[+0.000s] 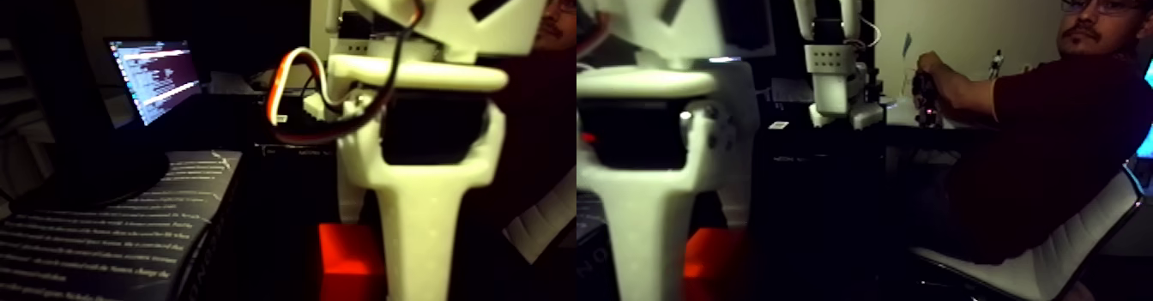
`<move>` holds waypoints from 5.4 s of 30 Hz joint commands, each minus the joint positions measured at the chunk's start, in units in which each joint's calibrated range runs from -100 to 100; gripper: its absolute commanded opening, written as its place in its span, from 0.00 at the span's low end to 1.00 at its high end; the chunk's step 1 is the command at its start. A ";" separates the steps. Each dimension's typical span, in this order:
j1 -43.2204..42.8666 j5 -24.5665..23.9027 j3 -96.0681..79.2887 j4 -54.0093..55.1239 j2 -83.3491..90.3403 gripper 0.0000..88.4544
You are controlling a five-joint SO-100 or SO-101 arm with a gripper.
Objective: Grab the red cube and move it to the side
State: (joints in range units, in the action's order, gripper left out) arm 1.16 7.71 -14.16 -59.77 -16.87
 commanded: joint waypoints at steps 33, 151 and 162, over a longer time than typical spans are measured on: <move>2.34 -0.94 3.14 0.06 -2.29 0.37; 27.57 25.34 1.59 -13.71 17.54 0.41; 13.66 20.70 -3.76 -24.77 34.94 0.41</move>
State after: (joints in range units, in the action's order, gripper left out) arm 19.31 31.04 -15.88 -84.09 12.66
